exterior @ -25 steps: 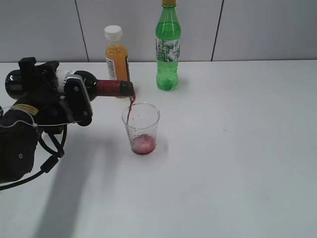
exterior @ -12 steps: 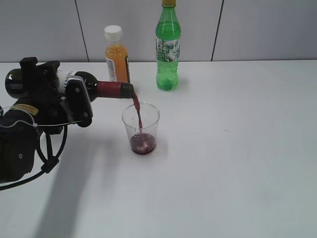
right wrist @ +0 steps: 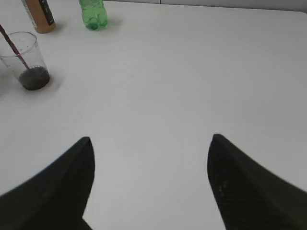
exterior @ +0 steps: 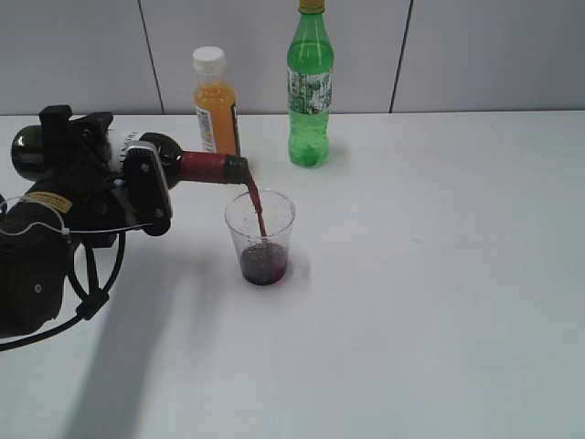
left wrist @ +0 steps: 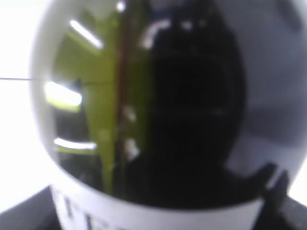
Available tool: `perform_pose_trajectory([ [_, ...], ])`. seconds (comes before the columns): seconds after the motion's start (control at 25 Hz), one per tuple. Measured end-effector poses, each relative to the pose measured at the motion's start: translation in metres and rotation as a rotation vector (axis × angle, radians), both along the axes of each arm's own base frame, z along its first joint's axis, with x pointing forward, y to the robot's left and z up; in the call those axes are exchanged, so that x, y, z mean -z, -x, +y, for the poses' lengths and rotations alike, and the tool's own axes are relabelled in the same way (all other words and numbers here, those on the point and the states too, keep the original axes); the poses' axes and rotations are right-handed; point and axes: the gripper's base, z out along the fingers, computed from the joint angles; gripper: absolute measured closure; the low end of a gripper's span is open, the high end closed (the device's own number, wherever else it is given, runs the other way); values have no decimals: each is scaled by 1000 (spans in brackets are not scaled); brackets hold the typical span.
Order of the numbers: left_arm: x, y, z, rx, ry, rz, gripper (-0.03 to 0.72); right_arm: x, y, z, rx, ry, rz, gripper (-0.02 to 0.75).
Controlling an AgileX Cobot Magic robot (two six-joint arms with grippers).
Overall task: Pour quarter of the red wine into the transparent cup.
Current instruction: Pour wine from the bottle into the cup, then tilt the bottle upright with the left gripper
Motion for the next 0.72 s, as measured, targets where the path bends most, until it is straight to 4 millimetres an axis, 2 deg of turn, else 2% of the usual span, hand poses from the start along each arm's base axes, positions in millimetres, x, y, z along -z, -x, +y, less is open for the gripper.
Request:
perform_pose_trajectory([
  [0.24,0,0,-1,3,17,-3,133,0,0,0,0,1,0,153],
  [0.44,-1,0,-4,26,140,-17,133,0,0,0,0,0,0,153],
  [0.56,-1,0,-7,30,262,-25,133,0,0,0,0,0,0,153],
  [0.72,-2,0,-11,36,564,-37,133,0,0,0,0,-1,0,153],
])
